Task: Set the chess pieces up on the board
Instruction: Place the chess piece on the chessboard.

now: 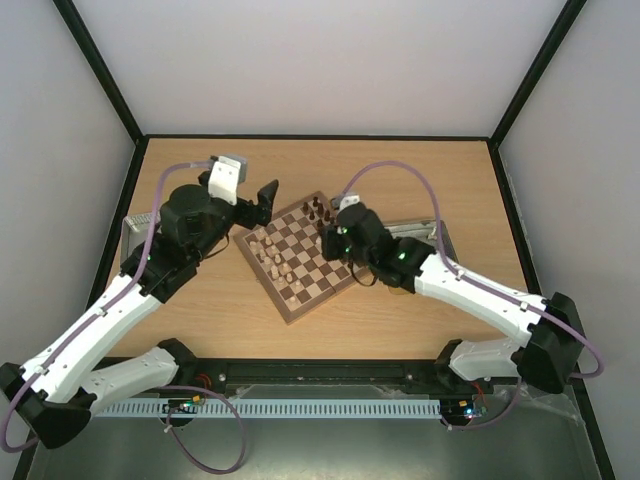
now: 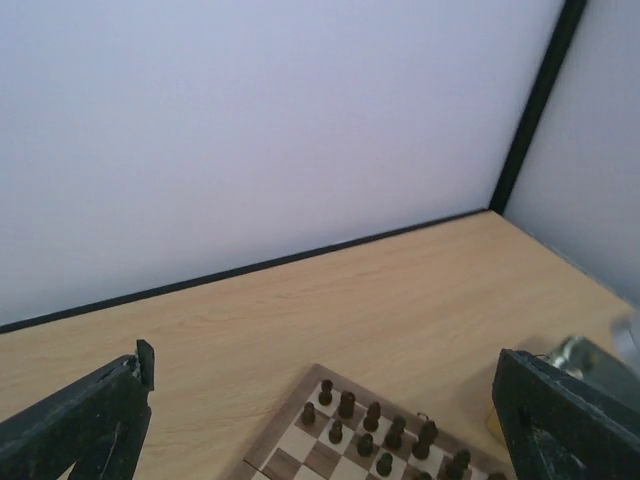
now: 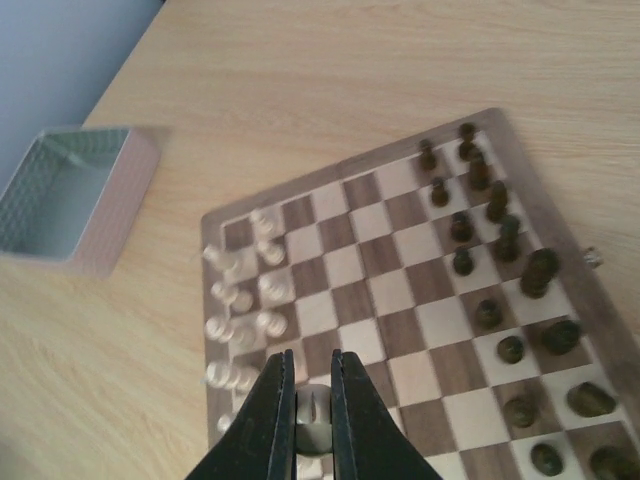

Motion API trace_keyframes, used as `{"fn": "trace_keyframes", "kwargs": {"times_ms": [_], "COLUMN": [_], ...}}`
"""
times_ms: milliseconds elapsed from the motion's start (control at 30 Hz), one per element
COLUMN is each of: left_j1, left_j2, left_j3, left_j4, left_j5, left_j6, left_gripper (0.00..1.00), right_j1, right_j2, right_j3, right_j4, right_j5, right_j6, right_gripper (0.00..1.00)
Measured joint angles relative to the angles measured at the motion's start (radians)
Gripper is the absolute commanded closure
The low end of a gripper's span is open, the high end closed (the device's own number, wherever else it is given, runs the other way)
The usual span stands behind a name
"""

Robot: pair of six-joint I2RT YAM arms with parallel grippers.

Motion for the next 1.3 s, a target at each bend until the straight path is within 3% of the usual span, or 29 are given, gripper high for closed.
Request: {"fn": "trace_keyframes", "kwargs": {"times_ms": [233,467,1300], "left_j1": [0.040,0.066,0.093], "left_j2": [-0.015,-0.005,0.031], "left_j3": [0.006,0.006,0.006], "left_j4": [0.001,0.000,-0.005], "left_j5": [-0.061,-0.078,-0.078], "left_j6": [-0.117,-0.172,-0.196], "left_gripper": [0.04,0.03,0.02], "right_j1": [0.246,0.393,0.430], "right_j2": [0.040,0.190,0.360], "right_j3": [-0.072,-0.109,-0.178], "right_j4": [0.087,0.183,0.406], "right_j5": [0.129,0.195,0.296], "right_j6": [-0.056,-0.094,-0.116], "right_gripper": [0.98,0.98,0.98]}}
